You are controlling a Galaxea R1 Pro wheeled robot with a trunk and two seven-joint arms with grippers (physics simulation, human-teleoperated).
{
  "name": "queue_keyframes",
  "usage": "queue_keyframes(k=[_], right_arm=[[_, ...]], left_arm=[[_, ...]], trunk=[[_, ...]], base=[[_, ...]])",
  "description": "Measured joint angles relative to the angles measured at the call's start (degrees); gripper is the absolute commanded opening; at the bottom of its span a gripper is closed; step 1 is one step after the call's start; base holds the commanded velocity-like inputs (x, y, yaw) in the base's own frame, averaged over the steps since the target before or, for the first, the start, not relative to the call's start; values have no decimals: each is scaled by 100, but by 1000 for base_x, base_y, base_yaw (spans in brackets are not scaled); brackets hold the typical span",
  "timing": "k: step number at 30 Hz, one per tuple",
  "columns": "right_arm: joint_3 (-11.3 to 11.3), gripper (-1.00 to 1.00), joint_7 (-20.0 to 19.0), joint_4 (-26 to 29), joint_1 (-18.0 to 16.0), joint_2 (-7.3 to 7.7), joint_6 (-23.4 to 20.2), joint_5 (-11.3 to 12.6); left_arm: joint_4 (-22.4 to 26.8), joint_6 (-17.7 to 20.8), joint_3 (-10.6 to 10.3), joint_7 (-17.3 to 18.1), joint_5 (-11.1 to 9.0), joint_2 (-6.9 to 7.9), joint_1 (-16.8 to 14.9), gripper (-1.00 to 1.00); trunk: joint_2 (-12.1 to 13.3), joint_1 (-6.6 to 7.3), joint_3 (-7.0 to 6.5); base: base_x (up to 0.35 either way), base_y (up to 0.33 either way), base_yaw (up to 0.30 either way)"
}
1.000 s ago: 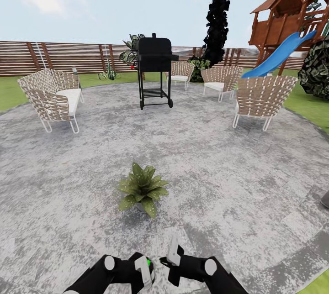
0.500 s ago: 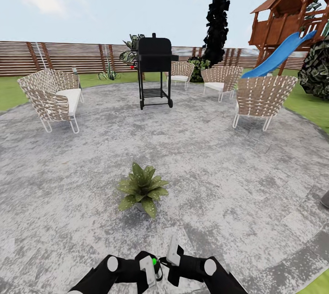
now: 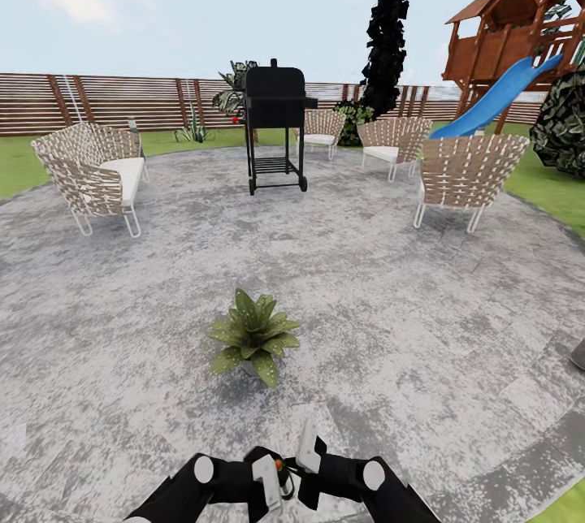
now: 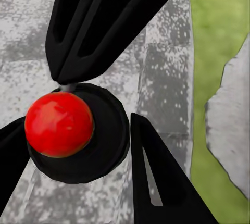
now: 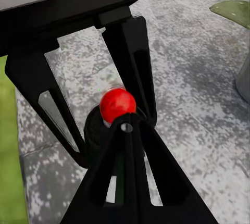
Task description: Pick up the pesticide atomizer in the garden and spray insectifuge to fully cover both potted plants in the garden.
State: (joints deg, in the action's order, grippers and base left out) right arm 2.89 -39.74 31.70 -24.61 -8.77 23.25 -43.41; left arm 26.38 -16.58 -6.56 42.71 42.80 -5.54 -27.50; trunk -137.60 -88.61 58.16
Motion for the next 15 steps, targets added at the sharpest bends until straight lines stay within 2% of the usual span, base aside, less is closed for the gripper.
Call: queue_keyframes(k=[3,9,12,15], right_arm=[[0,-100,0,0,2,0,0,0],[0,-100,0,-3,1,0,1,0],[0,-100,0,-3,1,0,1,0],[0,-100,0,-3,2,0,0,0]], left_arm=[[0,2,-2,0,1,-29,0,-100],[-22,9,0,0,3,4,-4,-100],[-57,10,-1,0,25,53,-3,-100],[-84,11,-1,0,37,201,-1,-100]], trunk=[[0,0,0],[0,0,0],[0,0,0],[0,0,0]], base=[[0,0,0],[0,0,0],[0,0,0],[0,0,0]])
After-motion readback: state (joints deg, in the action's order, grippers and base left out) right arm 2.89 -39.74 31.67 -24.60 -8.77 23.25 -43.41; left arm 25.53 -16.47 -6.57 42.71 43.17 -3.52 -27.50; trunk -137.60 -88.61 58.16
